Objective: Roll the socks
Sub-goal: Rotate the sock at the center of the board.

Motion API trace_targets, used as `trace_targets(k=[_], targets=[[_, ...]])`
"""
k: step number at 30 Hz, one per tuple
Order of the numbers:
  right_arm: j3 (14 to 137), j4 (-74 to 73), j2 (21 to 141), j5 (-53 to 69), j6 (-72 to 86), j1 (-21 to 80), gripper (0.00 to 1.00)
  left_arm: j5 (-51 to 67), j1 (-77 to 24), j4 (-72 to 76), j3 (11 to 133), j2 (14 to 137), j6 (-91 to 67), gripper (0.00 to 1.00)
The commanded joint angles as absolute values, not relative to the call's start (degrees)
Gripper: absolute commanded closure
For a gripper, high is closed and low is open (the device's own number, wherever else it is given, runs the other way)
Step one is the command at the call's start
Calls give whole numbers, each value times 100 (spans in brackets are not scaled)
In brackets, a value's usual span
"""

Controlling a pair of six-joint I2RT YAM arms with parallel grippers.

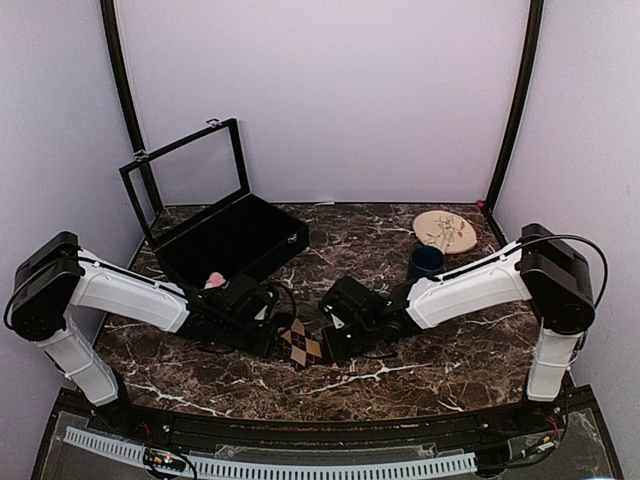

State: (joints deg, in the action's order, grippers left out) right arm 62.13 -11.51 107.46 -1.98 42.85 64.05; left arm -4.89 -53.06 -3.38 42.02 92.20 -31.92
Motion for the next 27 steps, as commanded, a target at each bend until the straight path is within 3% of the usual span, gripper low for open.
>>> trace_targets(k=[1, 15, 22, 27], targets=[[6140, -1023, 10593, -54, 4541, 6607, 79, -336, -5218, -604, 4331, 9582, -2916, 100], [6279, -1026, 10595, -75, 4763, 6892, 79, -58, -5116, -413, 5003, 10248, -2563, 100], [6241, -1621, 10157, -1271, 4433, 6908, 74, -343, -5023, -603, 4794, 9877, -2617, 100], [6190, -1753, 9810, -1634, 3782, 6914, 66, -595, -4992, -666, 4454, 9250, -2679, 84]])
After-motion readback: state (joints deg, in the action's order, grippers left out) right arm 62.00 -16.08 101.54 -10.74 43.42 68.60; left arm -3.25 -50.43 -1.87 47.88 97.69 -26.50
